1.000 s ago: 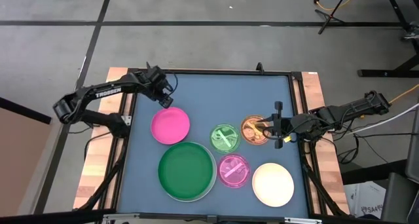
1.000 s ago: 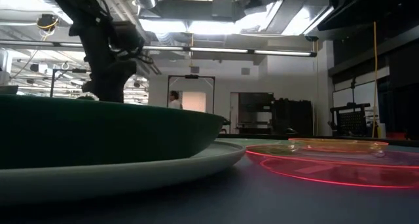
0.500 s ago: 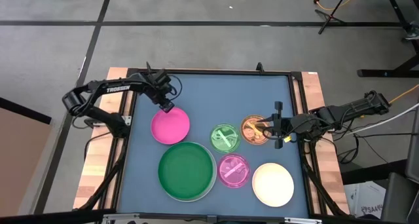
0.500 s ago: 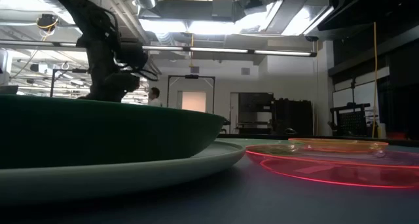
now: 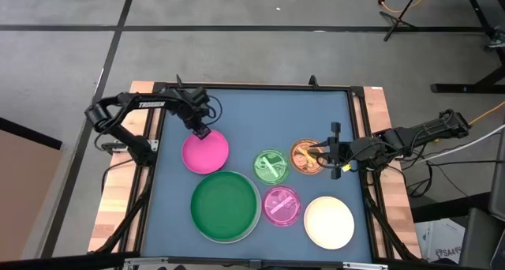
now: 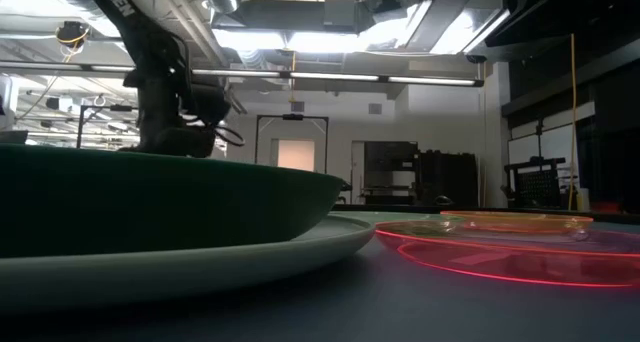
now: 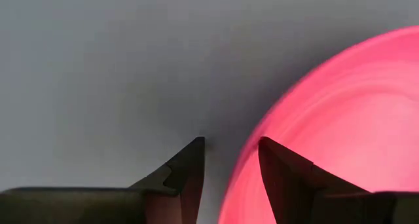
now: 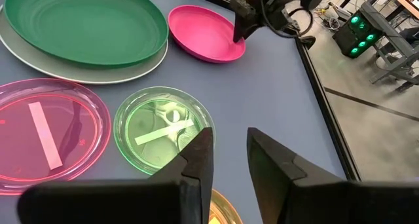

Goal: Stack plastic plates
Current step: Stack the pink plate on top of the green plate

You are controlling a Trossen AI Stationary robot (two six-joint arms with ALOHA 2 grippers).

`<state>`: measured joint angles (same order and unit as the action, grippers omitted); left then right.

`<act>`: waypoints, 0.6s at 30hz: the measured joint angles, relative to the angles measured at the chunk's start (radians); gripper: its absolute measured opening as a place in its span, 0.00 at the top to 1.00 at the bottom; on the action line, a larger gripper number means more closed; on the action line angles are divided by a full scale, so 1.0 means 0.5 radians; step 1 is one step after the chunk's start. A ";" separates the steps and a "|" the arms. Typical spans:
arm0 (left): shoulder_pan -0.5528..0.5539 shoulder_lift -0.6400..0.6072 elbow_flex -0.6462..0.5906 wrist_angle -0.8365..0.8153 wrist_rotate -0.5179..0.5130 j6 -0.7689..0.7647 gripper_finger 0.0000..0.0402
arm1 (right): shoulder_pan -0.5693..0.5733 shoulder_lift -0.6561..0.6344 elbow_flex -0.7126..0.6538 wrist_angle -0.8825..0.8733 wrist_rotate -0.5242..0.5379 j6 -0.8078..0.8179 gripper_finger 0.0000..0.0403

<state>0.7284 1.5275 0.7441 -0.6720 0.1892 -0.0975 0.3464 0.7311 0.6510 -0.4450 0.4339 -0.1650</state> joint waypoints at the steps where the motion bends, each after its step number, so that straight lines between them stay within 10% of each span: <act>1: 0.000 0.016 0.002 0.000 0.002 0.000 0.66 | 0.000 0.000 0.000 0.000 0.000 0.000 0.79; 18: 0.016 0.053 0.004 -0.001 0.035 0.012 0.88 | 0.000 0.001 0.001 0.000 0.000 0.000 0.79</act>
<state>0.7365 1.5538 0.7460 -0.6724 0.2065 -0.0917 0.3466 0.7315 0.6514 -0.4450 0.4339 -0.1650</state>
